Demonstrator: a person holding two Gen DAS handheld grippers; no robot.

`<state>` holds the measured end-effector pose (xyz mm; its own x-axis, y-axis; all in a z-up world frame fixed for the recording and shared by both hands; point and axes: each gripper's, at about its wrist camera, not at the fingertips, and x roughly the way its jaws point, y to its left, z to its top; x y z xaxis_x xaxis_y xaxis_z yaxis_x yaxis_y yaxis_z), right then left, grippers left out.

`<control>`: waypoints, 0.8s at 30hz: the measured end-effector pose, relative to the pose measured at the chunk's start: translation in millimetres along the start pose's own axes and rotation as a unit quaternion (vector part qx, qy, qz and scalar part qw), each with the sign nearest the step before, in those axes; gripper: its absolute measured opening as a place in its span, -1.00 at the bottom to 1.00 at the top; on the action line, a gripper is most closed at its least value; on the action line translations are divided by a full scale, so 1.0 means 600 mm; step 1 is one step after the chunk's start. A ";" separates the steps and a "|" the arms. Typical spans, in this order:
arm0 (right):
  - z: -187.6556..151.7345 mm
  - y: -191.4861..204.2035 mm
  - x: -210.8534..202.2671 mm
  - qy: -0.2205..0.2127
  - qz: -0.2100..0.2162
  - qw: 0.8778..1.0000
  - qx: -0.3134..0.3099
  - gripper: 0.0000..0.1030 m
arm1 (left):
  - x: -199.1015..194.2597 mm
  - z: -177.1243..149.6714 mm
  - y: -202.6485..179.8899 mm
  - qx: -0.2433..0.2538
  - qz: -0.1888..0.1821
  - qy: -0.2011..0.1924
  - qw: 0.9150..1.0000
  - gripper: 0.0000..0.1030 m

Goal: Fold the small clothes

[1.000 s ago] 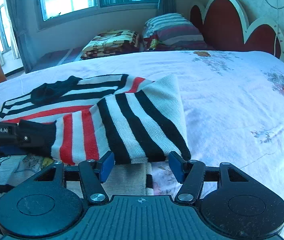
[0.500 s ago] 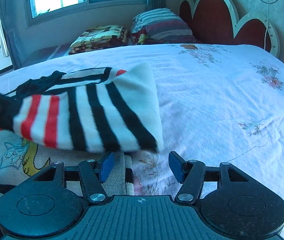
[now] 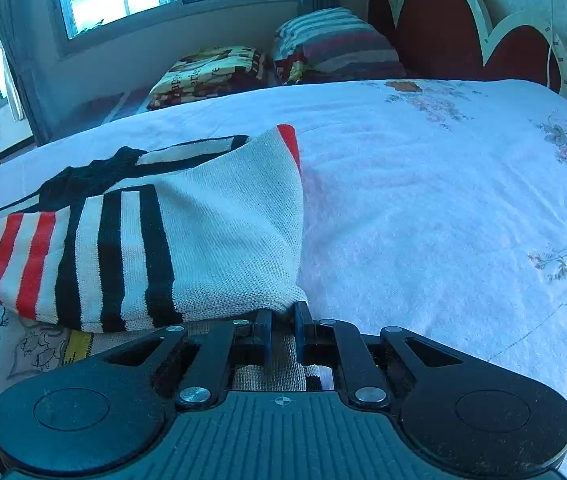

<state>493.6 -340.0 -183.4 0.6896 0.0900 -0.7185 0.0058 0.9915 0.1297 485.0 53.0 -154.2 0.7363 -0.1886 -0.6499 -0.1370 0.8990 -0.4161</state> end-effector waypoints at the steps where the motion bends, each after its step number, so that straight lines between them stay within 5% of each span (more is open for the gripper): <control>1: 0.002 -0.002 -0.006 -0.008 -0.004 1.000 0.001 -0.84 | 0.002 -0.001 0.004 0.001 0.004 0.000 1.000 -0.83; 10: -0.015 -0.035 0.007 0.022 -0.050 0.998 0.033 -1.00 | 0.046 -0.050 0.033 0.014 0.045 0.039 0.998 -0.91; 14: -0.010 -0.046 -0.023 0.014 -0.032 0.999 0.026 -1.00 | 0.033 -0.052 0.032 0.028 0.049 0.035 0.998 -0.86; 19: 0.009 -0.048 -0.052 -0.009 -0.007 0.999 0.032 -1.00 | -0.019 -0.041 0.019 0.025 0.058 -0.006 0.998 0.03; 24: 0.053 -0.038 -0.015 -0.005 0.017 0.999 0.043 -0.98 | -0.016 -0.032 -0.019 0.055 0.034 -0.007 0.998 0.06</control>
<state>509.9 -366.2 -158.1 0.6975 0.1212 -0.7062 0.0446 0.9763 0.2116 466.4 37.1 -155.4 0.7370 -0.1214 -0.6649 -0.1131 0.9477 -0.2984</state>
